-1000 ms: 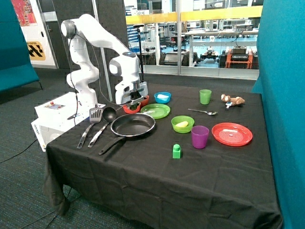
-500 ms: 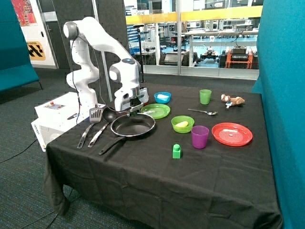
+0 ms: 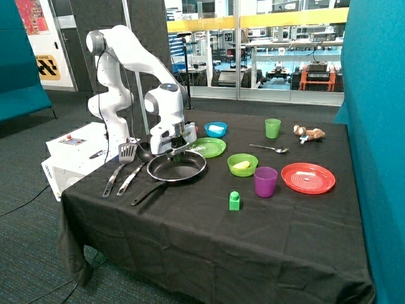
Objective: Cook the capsicum and place it on a plate
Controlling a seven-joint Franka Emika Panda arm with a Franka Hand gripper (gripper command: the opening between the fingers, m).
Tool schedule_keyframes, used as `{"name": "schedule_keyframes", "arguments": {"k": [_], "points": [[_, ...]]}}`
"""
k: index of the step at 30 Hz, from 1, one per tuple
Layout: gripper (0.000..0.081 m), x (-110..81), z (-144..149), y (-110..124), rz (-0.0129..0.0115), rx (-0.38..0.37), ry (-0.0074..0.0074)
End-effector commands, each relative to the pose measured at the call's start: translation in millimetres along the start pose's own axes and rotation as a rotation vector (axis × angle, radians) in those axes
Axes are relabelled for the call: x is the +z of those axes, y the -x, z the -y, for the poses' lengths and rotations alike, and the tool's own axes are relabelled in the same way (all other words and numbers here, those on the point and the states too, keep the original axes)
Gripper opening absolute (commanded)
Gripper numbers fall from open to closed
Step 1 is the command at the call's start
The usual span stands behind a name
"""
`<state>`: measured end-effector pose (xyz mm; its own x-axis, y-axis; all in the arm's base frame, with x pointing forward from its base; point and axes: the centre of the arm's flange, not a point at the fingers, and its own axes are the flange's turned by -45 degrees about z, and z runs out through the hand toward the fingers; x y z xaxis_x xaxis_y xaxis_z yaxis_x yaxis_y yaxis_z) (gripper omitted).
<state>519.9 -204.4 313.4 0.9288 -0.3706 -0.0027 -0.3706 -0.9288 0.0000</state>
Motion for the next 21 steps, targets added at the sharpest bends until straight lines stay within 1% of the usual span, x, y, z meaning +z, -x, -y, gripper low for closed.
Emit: {"name": "schedule_keyframes", "arguments": {"k": [1, 3, 4, 6, 8, 21], "points": [[0.0308, 13.8, -5, 0, -0.0027, -0.008, 0.0], [0.0456, 14.5, -5, 1, -0.0027, -0.01, 0.0], [0.0505, 14.8, -5, 1, -0.0027, -0.009, 0.0], [0.0553, 15.2, -5, 1, -0.0027, -0.009, 0.0], [0.0573, 15.1, -7, 1, -0.0027, -0.007, 0.0], [0.061, 12.4, -21, 1, -0.0027, 0.012, 0.0]]}}
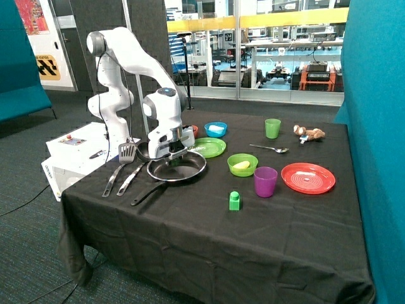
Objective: Cook the capsicum and place it on a plate
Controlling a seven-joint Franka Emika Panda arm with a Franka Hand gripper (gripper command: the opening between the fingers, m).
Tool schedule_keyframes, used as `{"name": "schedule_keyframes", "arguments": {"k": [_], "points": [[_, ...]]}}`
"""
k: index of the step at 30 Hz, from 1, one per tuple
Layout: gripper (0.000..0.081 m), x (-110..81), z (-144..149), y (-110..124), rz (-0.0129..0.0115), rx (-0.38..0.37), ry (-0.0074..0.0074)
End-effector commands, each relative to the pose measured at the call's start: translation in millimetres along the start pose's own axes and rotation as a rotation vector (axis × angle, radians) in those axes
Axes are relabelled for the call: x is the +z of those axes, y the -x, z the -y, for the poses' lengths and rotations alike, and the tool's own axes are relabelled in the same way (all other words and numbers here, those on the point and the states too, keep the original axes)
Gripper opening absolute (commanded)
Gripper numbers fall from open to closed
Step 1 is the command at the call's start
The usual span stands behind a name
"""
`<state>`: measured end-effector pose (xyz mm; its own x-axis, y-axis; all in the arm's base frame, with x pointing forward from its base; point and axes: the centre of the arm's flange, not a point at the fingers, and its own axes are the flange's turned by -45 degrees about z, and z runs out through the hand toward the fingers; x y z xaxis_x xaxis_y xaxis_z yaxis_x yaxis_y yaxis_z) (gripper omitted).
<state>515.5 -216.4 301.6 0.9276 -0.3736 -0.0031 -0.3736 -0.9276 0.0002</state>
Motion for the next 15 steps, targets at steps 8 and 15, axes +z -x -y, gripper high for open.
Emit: {"name": "schedule_keyframes", "arguments": {"k": [8, 15], "points": [[0.0691, 0.7, -9.4, 2.3, -0.0031, 0.004, -0.0002], [0.0735, 1.2, -8.1, 2.8, -0.0031, -0.003, -0.0002]]}}
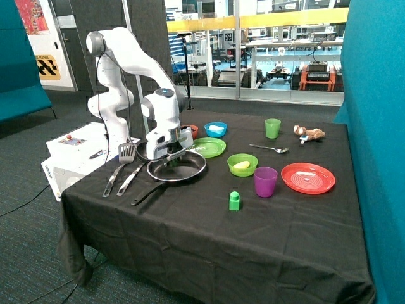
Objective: Cook the capsicum and place it on a plate
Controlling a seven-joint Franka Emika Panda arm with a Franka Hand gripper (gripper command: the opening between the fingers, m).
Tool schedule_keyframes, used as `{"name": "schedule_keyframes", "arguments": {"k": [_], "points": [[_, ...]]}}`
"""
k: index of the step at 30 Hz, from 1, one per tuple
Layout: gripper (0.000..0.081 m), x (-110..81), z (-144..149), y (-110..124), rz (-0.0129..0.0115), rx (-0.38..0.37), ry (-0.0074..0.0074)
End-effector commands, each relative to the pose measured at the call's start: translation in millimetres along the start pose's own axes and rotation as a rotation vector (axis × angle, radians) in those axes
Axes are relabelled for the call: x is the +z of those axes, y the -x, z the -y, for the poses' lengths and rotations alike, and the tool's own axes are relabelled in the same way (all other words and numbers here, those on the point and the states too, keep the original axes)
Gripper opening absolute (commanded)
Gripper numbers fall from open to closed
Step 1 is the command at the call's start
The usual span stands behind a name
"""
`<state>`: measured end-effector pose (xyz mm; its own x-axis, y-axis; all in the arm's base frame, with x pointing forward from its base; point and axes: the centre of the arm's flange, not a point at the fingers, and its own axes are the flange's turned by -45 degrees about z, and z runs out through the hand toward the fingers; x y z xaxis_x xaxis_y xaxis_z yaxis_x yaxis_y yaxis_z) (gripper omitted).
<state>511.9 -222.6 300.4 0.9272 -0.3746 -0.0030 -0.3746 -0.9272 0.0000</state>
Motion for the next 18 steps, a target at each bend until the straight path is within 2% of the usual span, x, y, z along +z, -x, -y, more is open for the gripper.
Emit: {"name": "schedule_keyframes", "arguments": {"k": [1, 7, 12, 18], "points": [[0.0742, 0.2, -1, 2, -0.003, -0.006, 0.0001], [0.0764, 1.4, -1, 3, -0.003, -0.009, 0.0001], [0.075, 2.9, 2, 4, -0.003, -0.016, 0.0001], [0.0799, 6.9, 12, 8, -0.003, -0.041, 0.0001]]}}
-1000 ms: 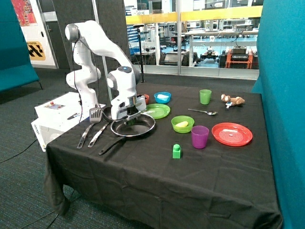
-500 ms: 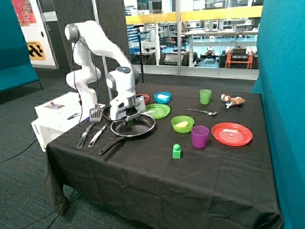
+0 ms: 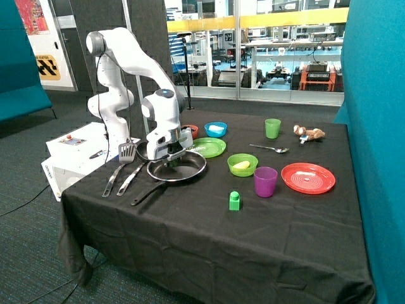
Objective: Cook the capsicum and place it on a plate
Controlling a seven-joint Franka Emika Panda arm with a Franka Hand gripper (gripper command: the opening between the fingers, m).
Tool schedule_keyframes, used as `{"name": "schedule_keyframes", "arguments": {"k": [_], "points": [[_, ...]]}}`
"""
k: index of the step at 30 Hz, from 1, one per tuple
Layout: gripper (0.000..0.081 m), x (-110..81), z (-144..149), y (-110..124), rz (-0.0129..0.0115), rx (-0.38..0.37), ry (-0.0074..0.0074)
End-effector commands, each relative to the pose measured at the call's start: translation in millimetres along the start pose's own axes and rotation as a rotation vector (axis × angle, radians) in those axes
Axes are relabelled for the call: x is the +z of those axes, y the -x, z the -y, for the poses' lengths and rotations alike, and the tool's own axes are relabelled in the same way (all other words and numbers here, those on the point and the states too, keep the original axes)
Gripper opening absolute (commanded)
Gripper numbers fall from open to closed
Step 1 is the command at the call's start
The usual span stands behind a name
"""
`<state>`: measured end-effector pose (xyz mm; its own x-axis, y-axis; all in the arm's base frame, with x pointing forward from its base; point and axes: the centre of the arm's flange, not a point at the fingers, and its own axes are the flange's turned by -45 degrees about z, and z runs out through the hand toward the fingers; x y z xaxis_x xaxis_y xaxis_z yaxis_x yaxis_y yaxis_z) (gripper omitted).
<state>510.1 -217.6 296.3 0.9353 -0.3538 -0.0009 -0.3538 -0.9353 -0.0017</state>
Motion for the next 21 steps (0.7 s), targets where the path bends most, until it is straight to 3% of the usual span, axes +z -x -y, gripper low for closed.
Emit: {"name": "schedule_keyframes", "arguments": {"k": [1, 12, 21], "points": [[0.0803, 3.8, 11, 5, -0.0009, -0.018, 0.0017], [0.0808, 4.3, 27, 14, -0.0009, -0.013, 0.0017], [0.0808, 0.6, 23, 12, -0.0009, -0.004, 0.0017]]}}
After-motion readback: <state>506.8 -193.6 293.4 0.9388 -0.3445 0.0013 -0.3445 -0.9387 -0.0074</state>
